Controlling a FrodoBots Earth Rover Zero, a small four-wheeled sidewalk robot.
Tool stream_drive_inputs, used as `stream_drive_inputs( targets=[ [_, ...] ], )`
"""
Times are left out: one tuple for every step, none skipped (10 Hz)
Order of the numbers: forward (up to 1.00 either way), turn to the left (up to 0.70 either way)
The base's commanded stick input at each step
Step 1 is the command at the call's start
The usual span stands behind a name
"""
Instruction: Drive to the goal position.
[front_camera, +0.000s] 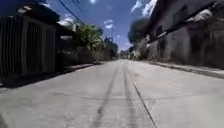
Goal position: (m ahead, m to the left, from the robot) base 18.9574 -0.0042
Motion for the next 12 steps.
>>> stream_drive_inputs(
  targets=[
    [1.0, -0.15],
    [1.0, -0.27],
    [1.0, -0.4],
    [1.0, -0.02],
    [1.0, 0.0],
    [1.0, 0.0],
    [1.0, 0.0],
    [1.0, 0.0],
    [1.0, 0.0],
    [1.0, 0.1],
    [1.0, -0.12],
    [1.0, -0.39]
  ],
)
